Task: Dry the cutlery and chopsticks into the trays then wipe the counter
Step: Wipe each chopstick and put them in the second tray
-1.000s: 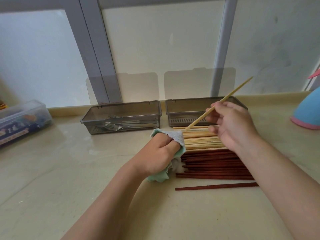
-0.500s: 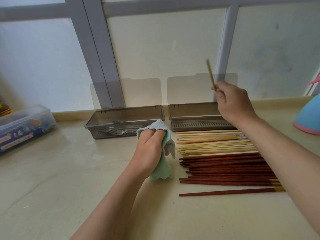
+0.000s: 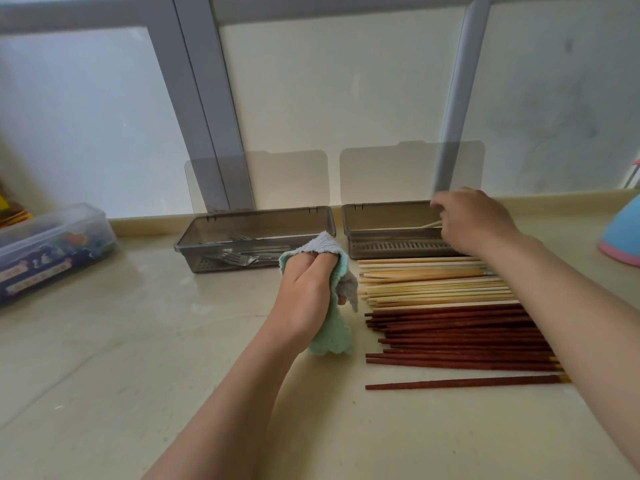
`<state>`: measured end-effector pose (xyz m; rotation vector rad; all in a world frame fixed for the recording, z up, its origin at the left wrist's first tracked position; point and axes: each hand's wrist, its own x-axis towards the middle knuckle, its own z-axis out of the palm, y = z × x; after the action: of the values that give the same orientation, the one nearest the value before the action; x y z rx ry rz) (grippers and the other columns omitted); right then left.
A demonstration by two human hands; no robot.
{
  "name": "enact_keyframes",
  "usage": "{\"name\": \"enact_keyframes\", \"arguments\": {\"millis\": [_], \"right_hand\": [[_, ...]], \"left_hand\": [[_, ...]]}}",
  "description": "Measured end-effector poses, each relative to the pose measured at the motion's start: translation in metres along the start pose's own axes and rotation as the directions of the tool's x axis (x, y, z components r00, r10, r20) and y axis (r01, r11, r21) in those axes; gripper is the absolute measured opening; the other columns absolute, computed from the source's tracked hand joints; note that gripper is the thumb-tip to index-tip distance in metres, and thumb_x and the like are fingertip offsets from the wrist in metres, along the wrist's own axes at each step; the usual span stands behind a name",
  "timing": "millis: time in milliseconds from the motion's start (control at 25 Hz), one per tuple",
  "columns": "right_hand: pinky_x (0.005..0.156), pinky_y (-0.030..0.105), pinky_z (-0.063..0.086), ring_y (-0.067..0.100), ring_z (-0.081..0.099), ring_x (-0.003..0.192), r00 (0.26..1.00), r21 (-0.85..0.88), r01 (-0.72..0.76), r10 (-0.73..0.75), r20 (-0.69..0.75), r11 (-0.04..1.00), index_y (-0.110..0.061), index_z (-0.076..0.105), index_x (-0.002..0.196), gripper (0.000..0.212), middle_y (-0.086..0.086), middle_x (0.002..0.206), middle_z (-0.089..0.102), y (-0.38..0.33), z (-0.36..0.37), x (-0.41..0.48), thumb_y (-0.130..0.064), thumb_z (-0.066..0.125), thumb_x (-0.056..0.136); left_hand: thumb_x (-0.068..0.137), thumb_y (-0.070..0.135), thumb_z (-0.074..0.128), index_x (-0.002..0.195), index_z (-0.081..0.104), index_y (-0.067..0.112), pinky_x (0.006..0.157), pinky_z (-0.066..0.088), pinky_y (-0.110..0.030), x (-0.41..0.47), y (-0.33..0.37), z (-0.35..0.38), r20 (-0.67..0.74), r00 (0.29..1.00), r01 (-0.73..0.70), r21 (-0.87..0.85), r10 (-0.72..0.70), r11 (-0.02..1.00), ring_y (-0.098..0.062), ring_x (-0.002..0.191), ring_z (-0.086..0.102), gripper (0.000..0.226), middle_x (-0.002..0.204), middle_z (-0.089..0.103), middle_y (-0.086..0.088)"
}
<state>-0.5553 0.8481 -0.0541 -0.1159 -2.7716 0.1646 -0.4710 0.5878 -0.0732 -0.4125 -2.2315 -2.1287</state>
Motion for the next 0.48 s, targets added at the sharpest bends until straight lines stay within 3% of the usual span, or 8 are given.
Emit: {"name": "enact_keyframes", "arguments": {"millis": [80,160,240,360,480], "right_hand": [[0.086,0.045,0.054,0.032,0.060,0.103,0.993,0.091,0.023,-0.012,-0.117,0.996,-0.016,0.066,0.117,0.029,0.008,0.112,0.066,-0.002,0.000,-0.017,-0.008,0.049,0.096],[0.088,0.040,0.052,0.029,0.061,0.104,0.988,0.164,0.091,-0.069,-0.138,0.982,-0.015,0.070,0.114,0.027,0.006,0.110,0.069,-0.006,0.000,-0.042,-0.010,0.050,0.096],[0.092,0.038,0.051,0.025,0.062,0.107,0.991,0.179,0.132,-0.137,0.013,0.975,-0.018,0.071,0.116,0.028,0.004,0.114,0.070,-0.011,-0.001,-0.062,-0.013,0.051,0.097],[0.100,0.037,0.048,0.021,0.058,0.117,0.958,0.123,0.139,-0.165,0.234,0.983,-0.022,0.068,0.124,0.030,0.000,0.125,0.066,-0.011,0.002,-0.074,-0.020,0.052,0.099],[0.098,0.038,0.049,0.020,0.057,0.115,0.946,0.097,0.159,-0.179,0.269,0.983,-0.024,0.068,0.123,0.029,-0.001,0.123,0.064,-0.010,0.003,-0.077,-0.022,0.050,0.101]], "left_hand": [[0.100,0.009,0.037,0.053,0.060,0.020,0.050,0.040,-0.020,0.000,0.000,0.000,0.011,1.000,-0.012,0.005,0.011,1.000,-0.012,0.053,0.051,0.053,0.064,0.063,-0.015],[0.100,0.009,0.037,0.052,0.058,0.022,0.051,0.040,-0.021,0.001,0.001,0.001,0.005,1.000,-0.024,0.000,0.024,1.000,-0.012,0.053,0.050,0.054,0.062,0.060,-0.012],[0.101,0.010,0.038,0.049,0.057,0.026,0.053,0.040,-0.022,0.001,0.000,0.001,-0.019,1.000,-0.021,0.017,0.021,1.000,-0.010,0.053,0.049,0.058,0.057,0.057,0.002],[0.101,0.012,0.039,0.050,0.056,0.028,0.056,0.039,-0.027,-0.001,-0.004,0.001,-0.032,0.999,0.004,0.057,-0.002,0.998,-0.009,0.054,0.048,0.057,0.056,0.054,0.006],[0.101,0.013,0.040,0.060,0.053,0.020,0.059,0.038,-0.033,0.002,-0.007,0.000,-0.069,0.998,0.013,0.084,-0.007,0.996,-0.015,0.059,0.047,0.044,0.062,0.053,-0.002]]}}
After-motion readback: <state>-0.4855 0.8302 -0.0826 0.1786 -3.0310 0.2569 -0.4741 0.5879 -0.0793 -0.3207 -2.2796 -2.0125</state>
